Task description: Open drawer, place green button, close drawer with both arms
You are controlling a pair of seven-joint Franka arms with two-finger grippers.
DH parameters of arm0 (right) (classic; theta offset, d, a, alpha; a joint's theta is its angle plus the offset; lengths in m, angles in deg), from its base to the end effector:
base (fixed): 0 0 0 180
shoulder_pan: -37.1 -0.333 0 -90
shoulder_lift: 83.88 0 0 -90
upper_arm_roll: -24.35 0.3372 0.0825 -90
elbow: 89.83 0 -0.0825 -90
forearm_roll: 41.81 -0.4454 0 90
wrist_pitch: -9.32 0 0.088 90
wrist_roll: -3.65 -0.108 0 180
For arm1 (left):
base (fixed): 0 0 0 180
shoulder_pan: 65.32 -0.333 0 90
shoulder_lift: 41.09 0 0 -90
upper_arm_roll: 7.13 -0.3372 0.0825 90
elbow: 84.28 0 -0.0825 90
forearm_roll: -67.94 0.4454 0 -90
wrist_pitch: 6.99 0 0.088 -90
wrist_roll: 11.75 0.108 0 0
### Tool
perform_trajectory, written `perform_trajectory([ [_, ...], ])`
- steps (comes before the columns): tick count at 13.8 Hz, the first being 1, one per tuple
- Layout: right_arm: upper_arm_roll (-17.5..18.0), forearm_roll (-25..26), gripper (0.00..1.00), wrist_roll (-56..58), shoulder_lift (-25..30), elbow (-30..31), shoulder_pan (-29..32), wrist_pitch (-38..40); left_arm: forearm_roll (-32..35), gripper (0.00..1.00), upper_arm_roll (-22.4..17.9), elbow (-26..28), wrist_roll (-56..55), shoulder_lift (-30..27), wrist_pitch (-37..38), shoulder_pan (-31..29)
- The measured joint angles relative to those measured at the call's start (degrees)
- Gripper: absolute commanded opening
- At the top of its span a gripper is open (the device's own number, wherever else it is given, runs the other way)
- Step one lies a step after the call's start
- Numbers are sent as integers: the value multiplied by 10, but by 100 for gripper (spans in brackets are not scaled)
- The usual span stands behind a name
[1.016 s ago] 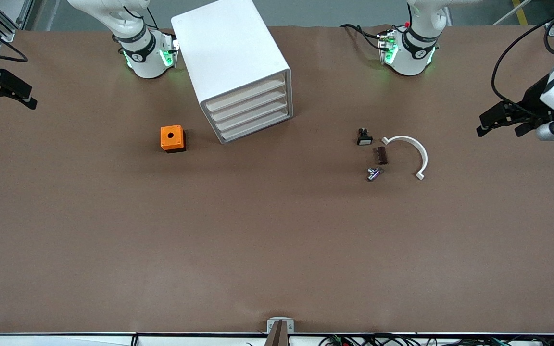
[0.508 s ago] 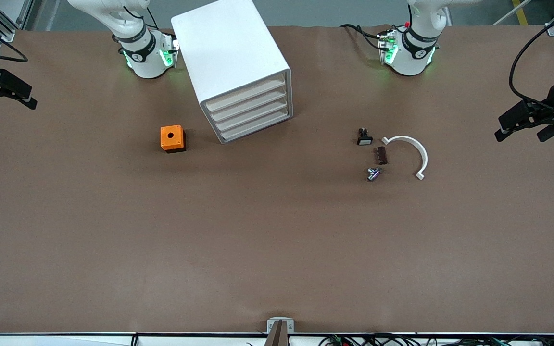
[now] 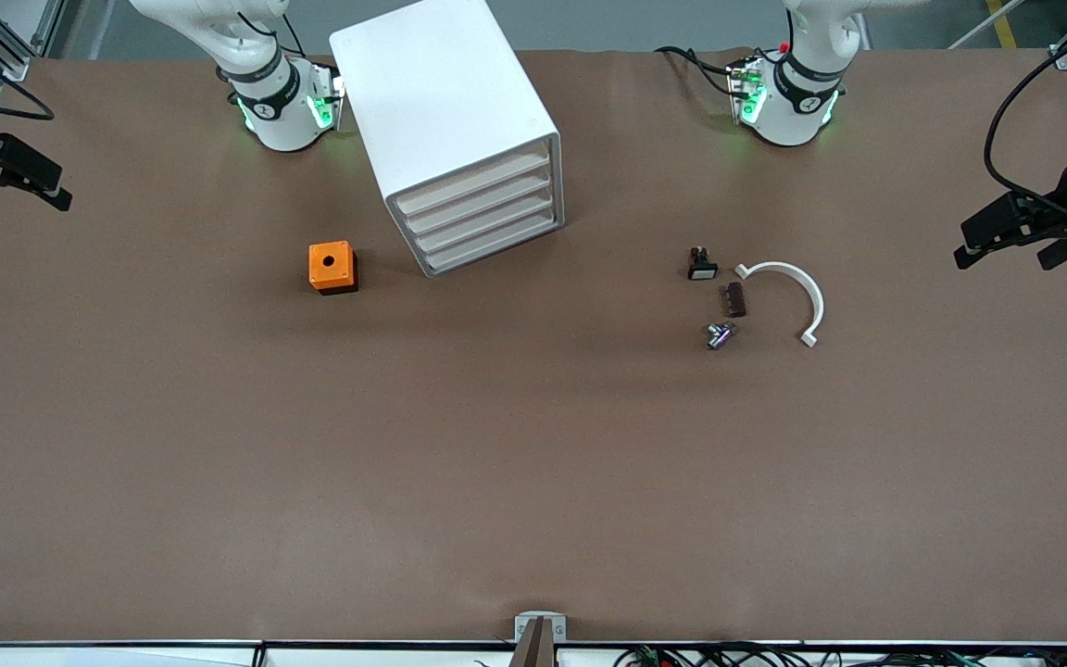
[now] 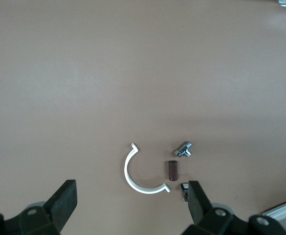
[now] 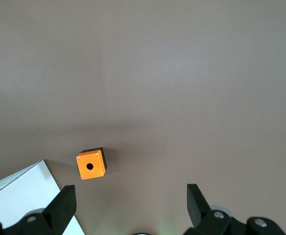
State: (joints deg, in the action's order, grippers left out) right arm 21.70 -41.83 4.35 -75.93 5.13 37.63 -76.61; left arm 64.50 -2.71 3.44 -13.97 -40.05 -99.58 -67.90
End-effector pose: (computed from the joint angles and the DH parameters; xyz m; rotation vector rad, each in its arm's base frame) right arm 0.5606 -0.0330 0.6743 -3.1334 0.0670 0.0294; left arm 0.6266 -0.0259 0.6591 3.0762 0.0114 0.0995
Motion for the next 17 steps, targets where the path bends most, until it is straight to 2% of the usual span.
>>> perform_trajectory([
  [11,0,0,100,0,0,2,0,2,1,100,-5,-6,-1,33,4,-7],
  [17,0,0,100,0,0,3,0,2,18,100,-26,-13,-1,32,4,26],
])
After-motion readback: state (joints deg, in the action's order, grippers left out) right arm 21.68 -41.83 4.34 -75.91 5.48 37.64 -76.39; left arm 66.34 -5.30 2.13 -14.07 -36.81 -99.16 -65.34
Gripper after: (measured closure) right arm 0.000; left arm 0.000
